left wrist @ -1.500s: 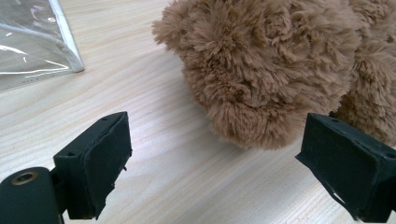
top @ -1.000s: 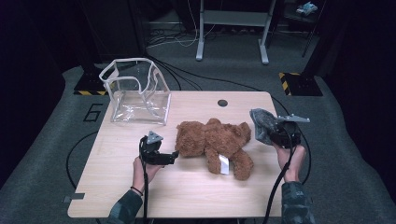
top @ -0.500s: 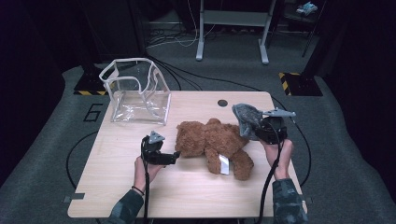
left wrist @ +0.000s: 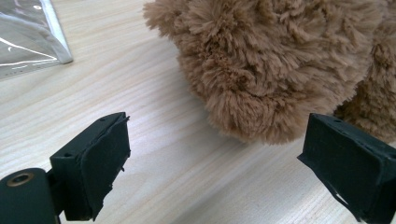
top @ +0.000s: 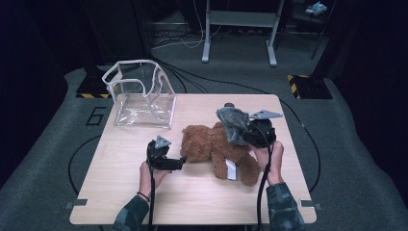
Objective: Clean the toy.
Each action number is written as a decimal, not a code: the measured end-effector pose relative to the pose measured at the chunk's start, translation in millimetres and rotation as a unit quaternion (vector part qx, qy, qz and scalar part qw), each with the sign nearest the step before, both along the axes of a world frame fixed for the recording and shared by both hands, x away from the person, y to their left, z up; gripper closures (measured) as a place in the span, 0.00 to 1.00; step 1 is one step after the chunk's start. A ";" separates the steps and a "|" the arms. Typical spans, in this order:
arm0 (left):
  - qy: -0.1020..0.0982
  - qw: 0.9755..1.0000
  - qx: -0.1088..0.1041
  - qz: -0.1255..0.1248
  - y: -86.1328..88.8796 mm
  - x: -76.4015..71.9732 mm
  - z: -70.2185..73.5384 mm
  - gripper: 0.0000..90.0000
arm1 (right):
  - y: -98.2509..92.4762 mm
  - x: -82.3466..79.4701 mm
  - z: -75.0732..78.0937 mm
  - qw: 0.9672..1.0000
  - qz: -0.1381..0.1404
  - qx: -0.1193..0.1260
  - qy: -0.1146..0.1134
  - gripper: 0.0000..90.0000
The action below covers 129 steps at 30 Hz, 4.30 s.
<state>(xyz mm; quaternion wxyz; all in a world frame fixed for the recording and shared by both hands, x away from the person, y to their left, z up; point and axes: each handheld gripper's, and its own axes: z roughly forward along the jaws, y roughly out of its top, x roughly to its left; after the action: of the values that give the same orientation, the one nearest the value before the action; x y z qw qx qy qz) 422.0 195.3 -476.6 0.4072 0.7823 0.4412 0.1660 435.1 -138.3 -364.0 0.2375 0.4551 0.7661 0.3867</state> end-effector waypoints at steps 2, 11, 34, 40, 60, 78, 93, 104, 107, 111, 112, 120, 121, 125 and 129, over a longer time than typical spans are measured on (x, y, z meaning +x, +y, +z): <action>0.000 1.000 0.005 -0.001 -0.3 0.4 -2.1 0.08 | 7.8 0.5 -0.5 1.000 0.011 -0.001 0.000 0.83; -0.008 1.000 0.000 -0.014 1.4 0.6 -13.1 0.06 | 37.1 0.4 -2.9 0.999 0.044 -0.006 0.005 0.83; -0.030 0.999 -0.026 -0.029 3.1 5.1 -44.2 0.05 | 82.1 3.4 -14.1 0.996 0.083 -0.014 0.027 0.81; -0.024 0.998 -0.045 -0.022 2.6 6.5 -48.5 0.06 | 94.1 4.5 -19.2 0.995 0.087 -0.021 0.035 0.81; -0.039 0.999 -0.025 -0.017 14.2 3.8 -48.6 0.07 | 119.7 -14.1 -47.7 0.988 0.132 -0.043 0.065 0.81; -0.034 0.999 -0.027 -0.012 25.9 3.5 -48.2 0.06 | 125.4 -27.3 -98.4 0.978 0.160 -0.032 0.132 0.82; -0.040 0.999 -0.018 -0.011 27.4 0.0 -48.6 0.06 | 108.9 -40.2 -74.9 0.978 0.172 -0.003 0.116 0.81; -0.048 0.999 0.013 -0.017 22.1 -1.8 -48.6 0.06 | 102.7 8.2 -0.2 0.992 0.115 -0.010 0.048 0.81; -0.043 0.999 0.015 -0.020 20.5 -2.1 -48.7 0.06 | 106.0 23.7 -0.1 0.994 0.098 -0.013 0.053 0.81; -0.043 0.999 0.010 -0.017 20.7 -2.3 -48.8 0.06 | 109.8 38.9 -7.1 0.995 0.082 -0.014 0.062 0.81; -0.044 0.999 0.009 -0.017 21.0 -2.3 -48.9 0.06 | 111.0 42.1 -9.7 0.995 0.077 -0.013 0.068 0.81; -0.044 0.999 0.006 -0.016 20.5 -2.5 -49.0 0.07 | 115.8 47.0 -27.3 0.993 0.082 -0.014 0.088 0.82; -0.044 0.999 0.007 -0.016 20.5 -2.4 -49.0 0.07 | 114.8 44.9 -26.5 0.992 0.087 -0.013 0.086 0.82; -0.044 0.999 0.009 -0.019 20.9 -2.4 -48.8 0.07 | 113.3 35.3 -25.4 0.991 0.099 -0.002 0.088 0.82; -0.045 0.999 0.010 -0.018 20.8 -2.5 -48.8 0.07 | 114.7 24.0 -30.0 0.990 0.110 -0.005 0.091 0.82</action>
<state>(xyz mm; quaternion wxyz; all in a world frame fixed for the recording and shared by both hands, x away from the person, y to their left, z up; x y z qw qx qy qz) 419.5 216.1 -525.4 0.4214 0.7860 0.4067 0.1980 459.1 -23.7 -394.1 0.1249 0.4000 0.8322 0.3631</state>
